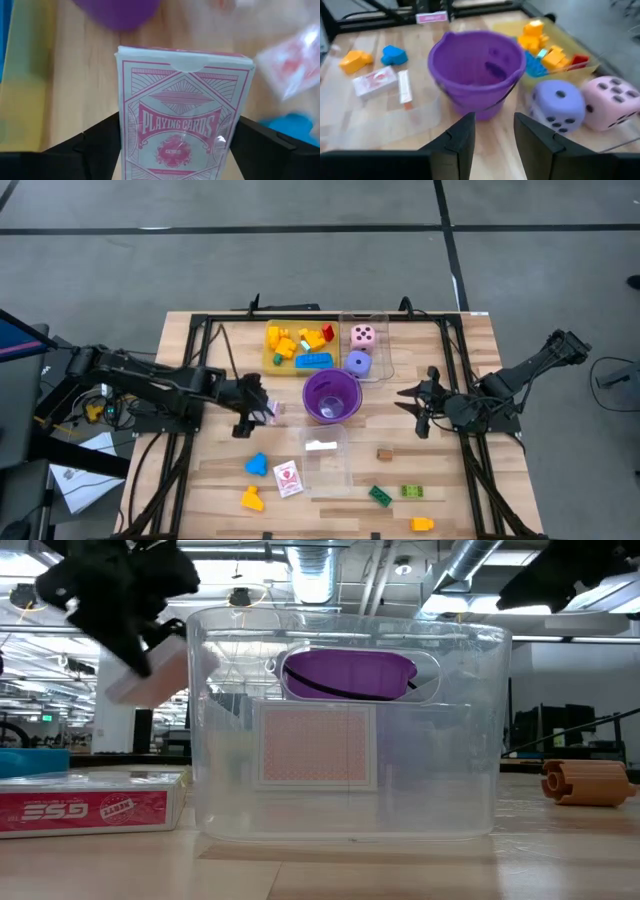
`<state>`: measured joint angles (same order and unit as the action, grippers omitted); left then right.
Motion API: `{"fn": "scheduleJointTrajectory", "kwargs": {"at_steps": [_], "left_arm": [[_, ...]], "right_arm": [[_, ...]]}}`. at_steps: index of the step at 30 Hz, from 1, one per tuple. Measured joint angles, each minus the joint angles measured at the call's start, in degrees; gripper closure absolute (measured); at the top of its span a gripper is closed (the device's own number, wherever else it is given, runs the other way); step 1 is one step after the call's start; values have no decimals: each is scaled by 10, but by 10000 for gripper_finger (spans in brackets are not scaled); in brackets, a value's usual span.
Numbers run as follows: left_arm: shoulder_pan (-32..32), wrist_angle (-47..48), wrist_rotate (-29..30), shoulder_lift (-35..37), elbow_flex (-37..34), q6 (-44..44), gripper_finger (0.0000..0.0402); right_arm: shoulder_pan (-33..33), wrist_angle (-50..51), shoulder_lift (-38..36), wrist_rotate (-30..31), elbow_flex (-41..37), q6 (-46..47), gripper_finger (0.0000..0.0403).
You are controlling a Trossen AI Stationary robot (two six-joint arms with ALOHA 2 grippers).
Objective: Pick & Place Toys
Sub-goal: Put the pink deck of cards into the bottom transparent bin
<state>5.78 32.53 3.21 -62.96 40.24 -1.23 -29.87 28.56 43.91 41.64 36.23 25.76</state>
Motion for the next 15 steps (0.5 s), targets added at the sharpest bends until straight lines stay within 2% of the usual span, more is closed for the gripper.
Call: {"fn": "scheduleJointTrajectory", "kwargs": {"at_steps": [5,9,15], "left_arm": [[-23,-56,-75,4,0,31,95],[-35,-106,-160,3,0,67,93],[-35,-230,-274,3,0,97,93]], "right_arm": [[0,-85,9,10,0,-71,275],[-1,-178,41,-5,0,-163,269],[7,-322,111,-26,0,-278,222]]}}
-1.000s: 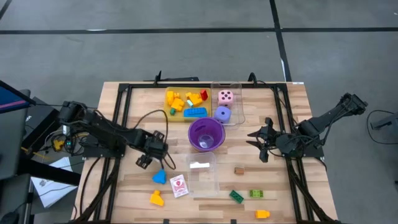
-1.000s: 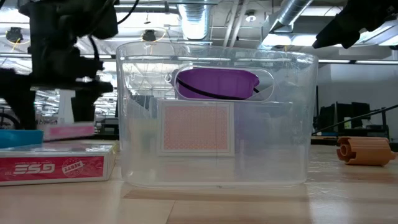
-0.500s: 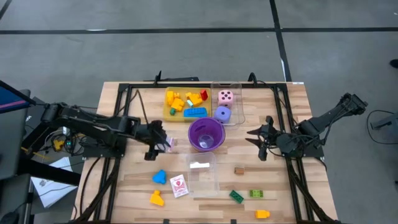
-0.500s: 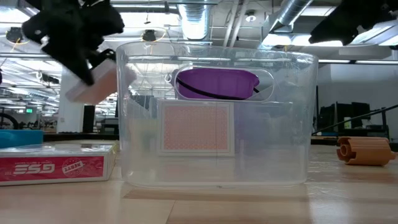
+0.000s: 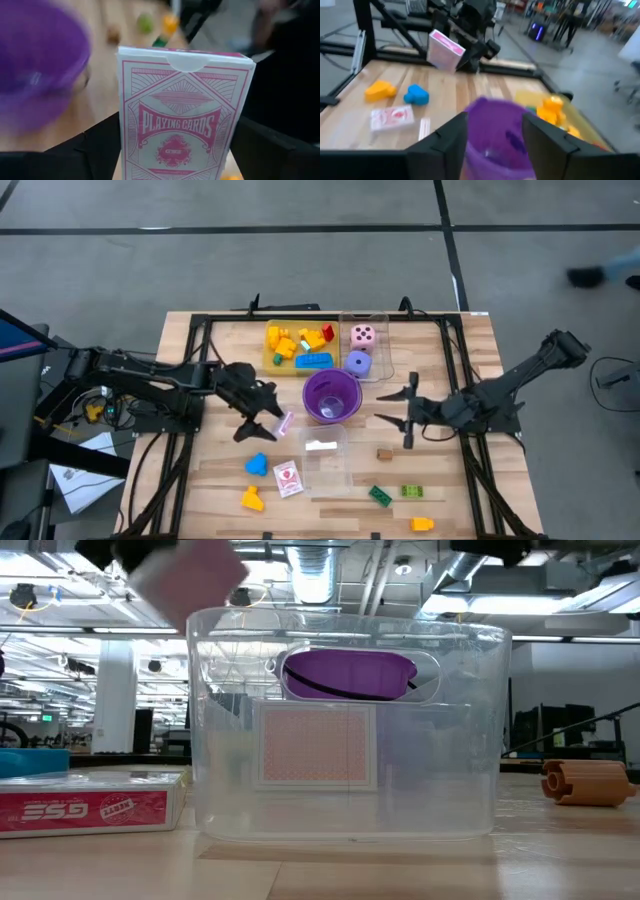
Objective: Pick & Place Toys
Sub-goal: Put the pink deck of cards into the bottom transparent bin
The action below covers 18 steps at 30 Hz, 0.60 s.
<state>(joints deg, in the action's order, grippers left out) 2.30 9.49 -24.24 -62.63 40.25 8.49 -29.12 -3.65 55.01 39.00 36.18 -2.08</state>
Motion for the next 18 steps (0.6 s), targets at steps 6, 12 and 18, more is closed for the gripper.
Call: {"fn": "scheduleJointTrajectory", "kwargs": {"at_steps": [6,12,18], "left_arm": [[-2,-133,-35,0,0,0,91],[-21,-150,-62,-2,1,0,94],[-22,-163,-84,-2,1,1,90]], "right_arm": [[18,-77,53,-4,31,-66,162],[41,-84,118,-129,104,-113,148],[81,-73,209,-213,190,-147,147]]}}
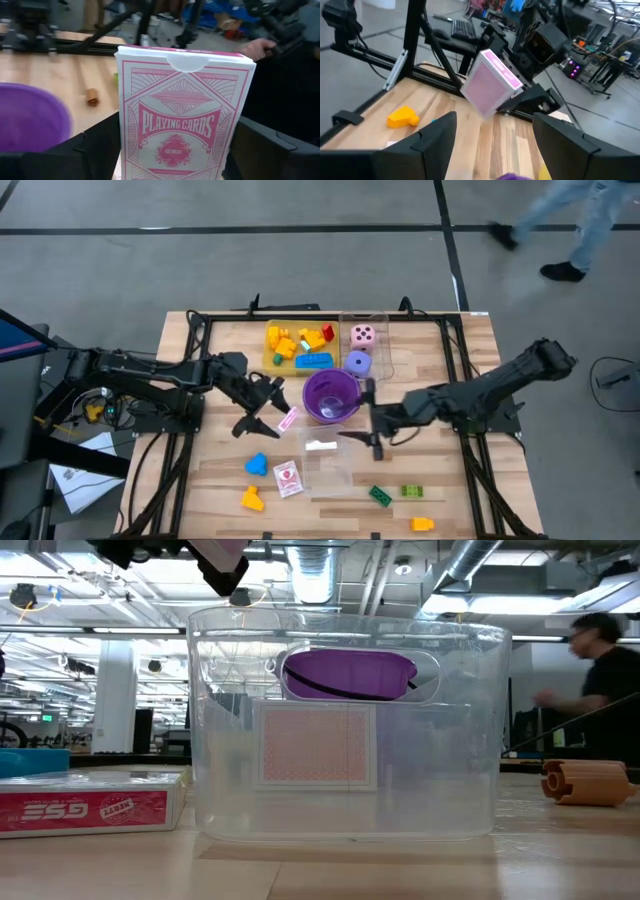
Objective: Pick & Place Toys
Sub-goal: Put the pink deck of cards into the bottom transparent bin
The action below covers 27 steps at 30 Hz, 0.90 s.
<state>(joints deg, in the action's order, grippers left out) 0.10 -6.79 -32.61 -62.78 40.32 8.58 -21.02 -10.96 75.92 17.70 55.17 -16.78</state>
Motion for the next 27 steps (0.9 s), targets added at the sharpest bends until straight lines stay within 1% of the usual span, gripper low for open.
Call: {"fn": "scheduleJointTrajectory", "kwargs": {"at_steps": [5,9,14,17,21,23,25,27], "left_arm": [[0,-11,-57,0,0,18,93],[0,-13,-94,0,0,24,94],[0,-15,-99,0,0,20,89],[0,-20,-118,0,0,19,94],[0,-19,-119,0,0,19,92],[0,-19,-120,0,0,19,88],[0,-19,-125,0,0,18,88],[0,-13,-125,0,0,18,92]], "right_arm": [[35,17,67,-47,71,-12,147],[62,21,113,-111,119,-12,147],[88,24,167,-179,175,-4,147],[99,33,201,-219,212,2,147],[107,60,239,-232,258,3,147],[111,64,258,-249,285,3,147],[113,88,272,-267,306,3,147],[114,99,286,-266,326,3,147]]}}
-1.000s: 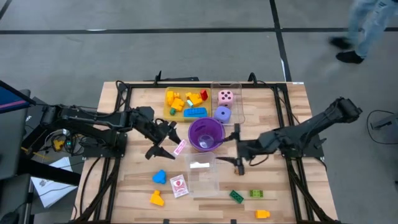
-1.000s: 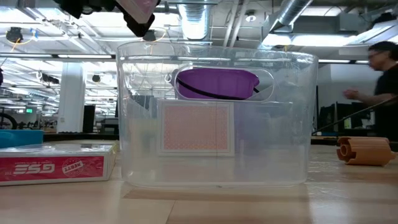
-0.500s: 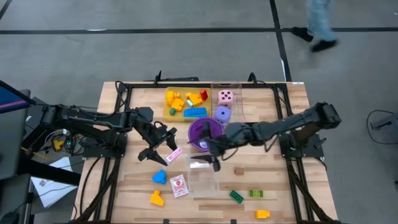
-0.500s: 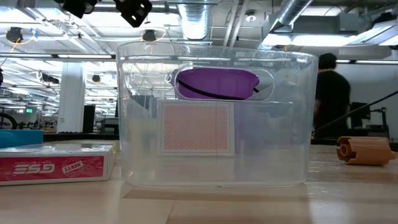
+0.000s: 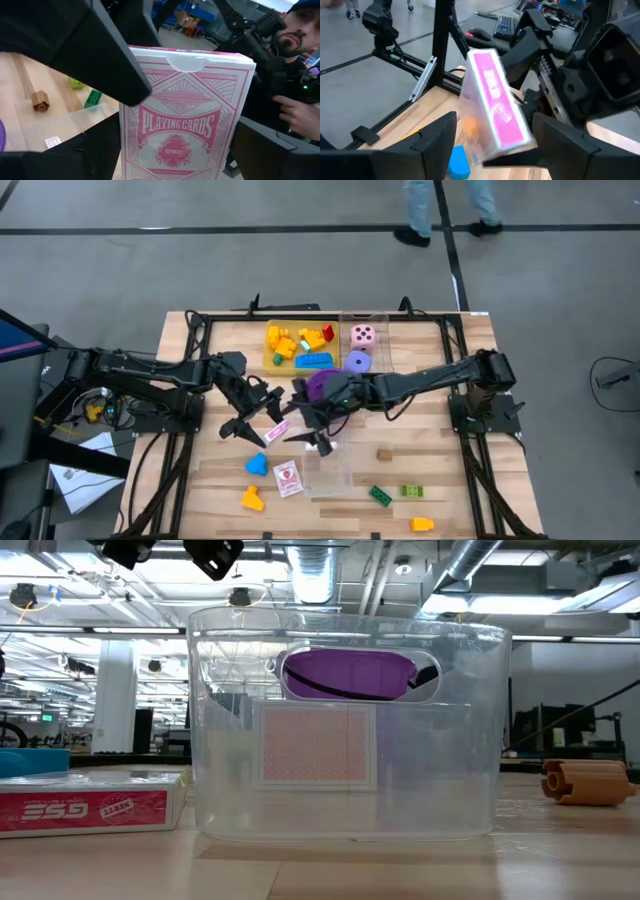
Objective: Pick & Place Toys
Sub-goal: Put the pink deck of cards into the bottom transparent bin
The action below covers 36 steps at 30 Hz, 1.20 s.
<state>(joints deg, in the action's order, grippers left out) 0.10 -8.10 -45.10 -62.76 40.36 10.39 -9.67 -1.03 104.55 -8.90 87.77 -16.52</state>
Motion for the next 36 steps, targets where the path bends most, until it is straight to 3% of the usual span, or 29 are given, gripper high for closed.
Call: {"fn": "scheduleJointTrajectory", "kwargs": {"at_steps": [13,17,24,29,36], "left_arm": [[0,12,0,2,0,4,92],[0,12,0,2,0,7,88],[-2,14,2,2,0,13,83],[-2,19,11,2,0,21,83],[-24,86,10,2,0,21,66]], "right_arm": [[0,33,1,2,12,0,165],[0,33,1,2,12,0,213],[-1,37,1,4,12,-8,345],[0,59,-5,7,12,-8,343],[-12,154,-24,62,11,-2,343]]}}
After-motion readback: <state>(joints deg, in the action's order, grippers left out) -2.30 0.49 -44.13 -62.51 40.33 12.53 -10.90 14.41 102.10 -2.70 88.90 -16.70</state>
